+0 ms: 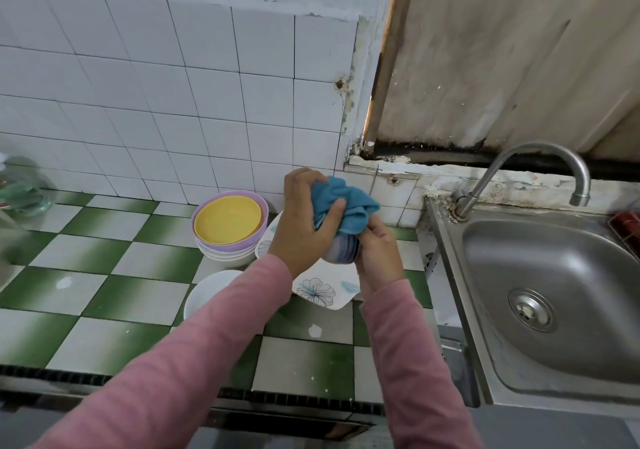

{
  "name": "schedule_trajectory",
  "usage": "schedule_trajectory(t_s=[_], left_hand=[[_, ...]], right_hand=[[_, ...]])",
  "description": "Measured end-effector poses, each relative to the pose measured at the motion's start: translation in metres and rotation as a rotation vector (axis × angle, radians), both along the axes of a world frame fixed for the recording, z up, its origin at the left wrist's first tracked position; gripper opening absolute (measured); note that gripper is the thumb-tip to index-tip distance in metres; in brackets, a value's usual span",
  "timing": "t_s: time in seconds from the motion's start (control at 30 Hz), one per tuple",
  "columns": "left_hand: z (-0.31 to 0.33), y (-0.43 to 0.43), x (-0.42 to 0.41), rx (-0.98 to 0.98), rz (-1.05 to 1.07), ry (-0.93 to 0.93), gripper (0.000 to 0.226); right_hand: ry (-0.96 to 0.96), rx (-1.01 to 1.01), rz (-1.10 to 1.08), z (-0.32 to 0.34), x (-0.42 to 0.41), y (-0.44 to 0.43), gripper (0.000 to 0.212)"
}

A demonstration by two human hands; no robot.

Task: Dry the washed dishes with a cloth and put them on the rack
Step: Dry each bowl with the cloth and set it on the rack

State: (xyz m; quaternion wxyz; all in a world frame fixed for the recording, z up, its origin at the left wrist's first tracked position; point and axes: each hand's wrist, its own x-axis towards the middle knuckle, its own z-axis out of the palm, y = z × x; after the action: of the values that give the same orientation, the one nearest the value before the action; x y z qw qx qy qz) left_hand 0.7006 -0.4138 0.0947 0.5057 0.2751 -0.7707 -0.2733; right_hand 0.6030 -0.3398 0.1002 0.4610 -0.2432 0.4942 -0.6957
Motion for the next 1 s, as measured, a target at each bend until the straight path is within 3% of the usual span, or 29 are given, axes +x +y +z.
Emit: schedule_trajectory(t_s=[0.13,0.23,0.33,0.47,0.57,0.8,0.9,1.0], left_hand=[[-0.002,0.003,0.003,0.206,-0.024,-0.03,0.02],[0.0,0.007,0.001,0.487,-0.075,0.121,0.016],[-0.003,0.007,-0.002,0.601,-0.112,0.249,0.02],[-0.013,0.01,-0.001,0.411,-0.109,0.199,0.031],[-0.02,0.014,0.002,0.155,-0.1,0.089,0.041],[-0.019,0.01,0.011,-0.145,-0.135,-0.169,0.081],[-0.015,0.001,0.015,-0.285,-0.141,-0.229,0.082],[-0.012,-0.003,0.016,-0.334,-0.129,-0.247,0.078]], right_hand=[[-0.029,-0.03,-0.042,0.0,-0.012,0.003,0.022],[-0.216,-0.081,-0.056,0.001,-0.019,0.004,0.03],[-0.455,-0.081,-0.08,-0.003,-0.018,0.004,0.036],[-0.71,-0.153,-0.081,-0.005,-0.013,0.0,0.045],[-0.749,-0.179,-0.066,-0.008,-0.014,-0.002,0.044],[-0.762,-0.111,0.014,-0.006,-0.022,0.0,0.04],[-0.75,-0.061,0.048,-0.003,-0.025,0.001,0.033],[-0.841,-0.061,0.009,-0.007,-0.027,0.001,0.078]])
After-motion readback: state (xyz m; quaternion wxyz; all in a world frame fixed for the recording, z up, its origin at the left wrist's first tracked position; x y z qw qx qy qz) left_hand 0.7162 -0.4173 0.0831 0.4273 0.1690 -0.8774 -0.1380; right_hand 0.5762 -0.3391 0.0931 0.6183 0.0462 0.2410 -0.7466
